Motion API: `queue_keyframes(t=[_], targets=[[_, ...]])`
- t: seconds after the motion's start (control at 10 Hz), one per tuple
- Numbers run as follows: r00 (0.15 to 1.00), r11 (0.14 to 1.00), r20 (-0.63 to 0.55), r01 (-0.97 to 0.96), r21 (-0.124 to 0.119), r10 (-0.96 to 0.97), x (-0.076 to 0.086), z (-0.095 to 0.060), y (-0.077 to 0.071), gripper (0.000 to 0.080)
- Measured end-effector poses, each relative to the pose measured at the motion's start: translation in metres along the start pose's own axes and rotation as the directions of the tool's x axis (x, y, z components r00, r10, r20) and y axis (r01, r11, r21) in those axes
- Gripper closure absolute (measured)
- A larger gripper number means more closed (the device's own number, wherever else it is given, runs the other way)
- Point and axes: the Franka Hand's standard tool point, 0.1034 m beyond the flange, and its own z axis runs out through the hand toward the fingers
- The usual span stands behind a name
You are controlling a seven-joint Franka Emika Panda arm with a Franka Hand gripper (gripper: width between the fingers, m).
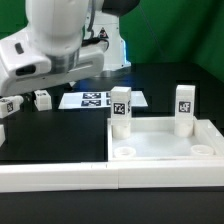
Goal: Assemble square table
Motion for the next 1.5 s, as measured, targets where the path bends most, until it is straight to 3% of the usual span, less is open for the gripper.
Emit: queue_keyframes(t=[0.1, 0.2, 0.6, 0.8, 0.9, 1.3, 1.5], targets=[[0.999, 1.0, 0.041, -0.017, 0.012, 0.017, -0.008, 0.011, -0.002, 0.015], [0.995, 0.999, 0.1, -0.019, 0.032, 0.016, -0.013, 0.008, -0.006, 0.015], [0.993, 0.999, 0.119, -0.013, 0.031, 0.009, -0.006, 0.012, -0.005, 0.015], [0.989, 0.998, 0.138, -0.057, 0.038, 0.052, -0.014, 0.045, -0.008, 0.015], [0.988, 0.998, 0.144, -0.055, 0.042, 0.048, -0.016, 0.051, -0.011, 0.015], [0.989, 0.998, 0.14, -0.052, 0.041, 0.046, -0.014, 0.049, -0.01, 0.015], [0.989, 0.998, 0.144, -0.03, 0.052, 0.023, -0.021, 0.062, -0.002, 0.015]])
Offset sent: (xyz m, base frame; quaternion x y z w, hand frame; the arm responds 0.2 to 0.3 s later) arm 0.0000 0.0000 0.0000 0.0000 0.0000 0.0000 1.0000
